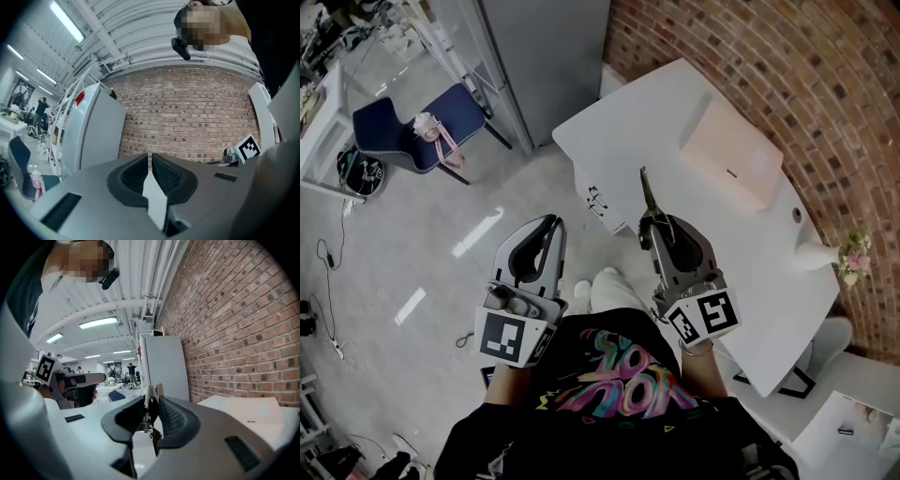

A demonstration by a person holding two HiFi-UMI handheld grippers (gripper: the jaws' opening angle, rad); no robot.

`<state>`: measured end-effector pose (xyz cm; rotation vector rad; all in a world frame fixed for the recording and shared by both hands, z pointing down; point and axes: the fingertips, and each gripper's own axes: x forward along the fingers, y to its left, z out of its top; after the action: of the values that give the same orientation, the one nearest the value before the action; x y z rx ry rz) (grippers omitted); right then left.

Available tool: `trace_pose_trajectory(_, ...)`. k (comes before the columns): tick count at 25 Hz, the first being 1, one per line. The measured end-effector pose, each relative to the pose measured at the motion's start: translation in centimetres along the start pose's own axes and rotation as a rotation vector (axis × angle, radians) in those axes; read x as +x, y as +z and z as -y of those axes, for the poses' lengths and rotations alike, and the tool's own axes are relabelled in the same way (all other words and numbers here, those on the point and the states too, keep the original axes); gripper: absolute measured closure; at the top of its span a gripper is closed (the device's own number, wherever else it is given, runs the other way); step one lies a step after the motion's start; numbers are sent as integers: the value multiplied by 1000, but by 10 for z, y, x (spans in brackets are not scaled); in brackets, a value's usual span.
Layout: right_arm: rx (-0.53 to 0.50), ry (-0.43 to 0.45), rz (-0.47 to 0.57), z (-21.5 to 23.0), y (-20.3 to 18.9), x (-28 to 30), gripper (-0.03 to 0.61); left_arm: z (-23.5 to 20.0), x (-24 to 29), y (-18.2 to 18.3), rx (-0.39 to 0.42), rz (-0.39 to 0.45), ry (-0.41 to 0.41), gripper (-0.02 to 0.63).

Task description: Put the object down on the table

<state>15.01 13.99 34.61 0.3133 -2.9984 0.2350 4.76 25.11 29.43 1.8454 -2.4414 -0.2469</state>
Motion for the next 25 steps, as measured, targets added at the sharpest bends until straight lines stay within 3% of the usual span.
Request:
trace_pose_trajectory(7, 25, -31, -13, 36, -11, 46, 471, -28, 39, -11, 9, -16, -11, 572)
trace_pose_trajectory(13, 39, -43, -26, 73, -4, 123, 471, -76, 117, -7, 12, -35, -32, 572)
trace_pose_trajectory(25, 85, -138, -17, 168, 29, 218, 471, -105, 274, 5, 58, -87, -211, 571)
